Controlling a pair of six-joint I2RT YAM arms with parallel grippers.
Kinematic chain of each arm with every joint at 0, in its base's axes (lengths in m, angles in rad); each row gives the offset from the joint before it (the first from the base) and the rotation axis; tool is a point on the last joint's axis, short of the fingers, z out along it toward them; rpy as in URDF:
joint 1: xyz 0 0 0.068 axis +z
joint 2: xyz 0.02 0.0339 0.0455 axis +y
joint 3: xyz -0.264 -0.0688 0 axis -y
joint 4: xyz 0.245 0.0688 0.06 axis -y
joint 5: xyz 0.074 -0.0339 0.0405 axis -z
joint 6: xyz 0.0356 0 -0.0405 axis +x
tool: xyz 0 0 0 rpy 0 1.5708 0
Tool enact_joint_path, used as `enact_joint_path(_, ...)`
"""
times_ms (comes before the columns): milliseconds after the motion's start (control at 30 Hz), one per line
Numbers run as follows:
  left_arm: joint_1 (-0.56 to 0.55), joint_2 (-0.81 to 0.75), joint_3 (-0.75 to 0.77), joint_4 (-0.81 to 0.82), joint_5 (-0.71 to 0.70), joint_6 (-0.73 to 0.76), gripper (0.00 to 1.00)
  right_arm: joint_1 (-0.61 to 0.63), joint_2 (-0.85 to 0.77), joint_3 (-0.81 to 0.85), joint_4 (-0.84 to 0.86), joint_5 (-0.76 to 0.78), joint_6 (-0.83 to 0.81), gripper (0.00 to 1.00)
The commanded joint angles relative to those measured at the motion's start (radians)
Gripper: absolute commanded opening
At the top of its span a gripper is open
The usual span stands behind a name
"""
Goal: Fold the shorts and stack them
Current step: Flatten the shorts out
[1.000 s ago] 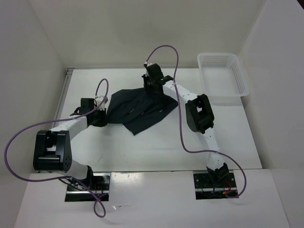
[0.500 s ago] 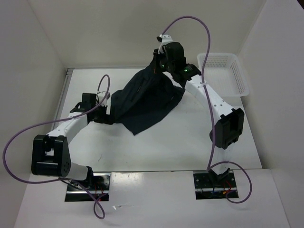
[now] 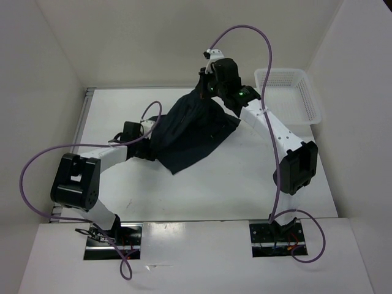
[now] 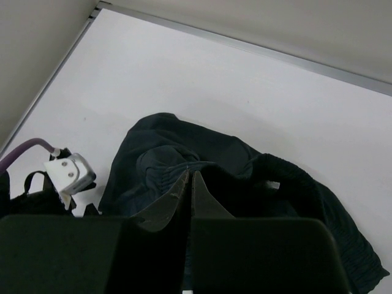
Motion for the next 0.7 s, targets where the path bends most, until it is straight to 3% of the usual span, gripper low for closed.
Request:
enact_joint_path(0,0.003,0.023,0.011,0.132,-0.074,0.005,0.93,-0.002,-0.097,-0.006,0.049,0.019,-0.025,0.02)
enact_joint_path(67,0.003,0.034,0.002,0.143,-0.074,0.005,0.89,-0.002,-0.111,-0.006,0.049,0.028,-0.037,0.02)
enact_joint_path(167,0.003,0.058,0.002,0.154,-0.074,0.005,0.71,-0.002,-0.129,-0.016,0.049,0.028,-0.038,0.02)
enact_joint_path(200,0.003,0.071,0.014,0.154,-0.049,0.005,0.62,-0.002,-0.138,-0.026,0.049,0.028,-0.047,0.02)
enact_joint_path(233,0.003,0.071,0.026,0.154,-0.037,0.005,0.44,-0.002,-0.149,-0.026,0.049,0.028,-0.047,0.02)
enact_joint_path(333,0.003,0.082,0.065,0.133,-0.016,0.005,0.12,-0.002,-0.172,-0.044,0.049,0.057,-0.047,0.02)
enact_joint_path(400,0.003,0.066,0.086,0.094,-0.060,0.005,0.01,-0.002,-0.183,-0.044,0.049,0.092,-0.056,0.02)
enact_joint_path(667,0.114,-0.144,0.259,-0.275,-0.089,0.005,0.00,-0.002,-0.285,-0.033,0.001,0.192,-0.126,0.02)
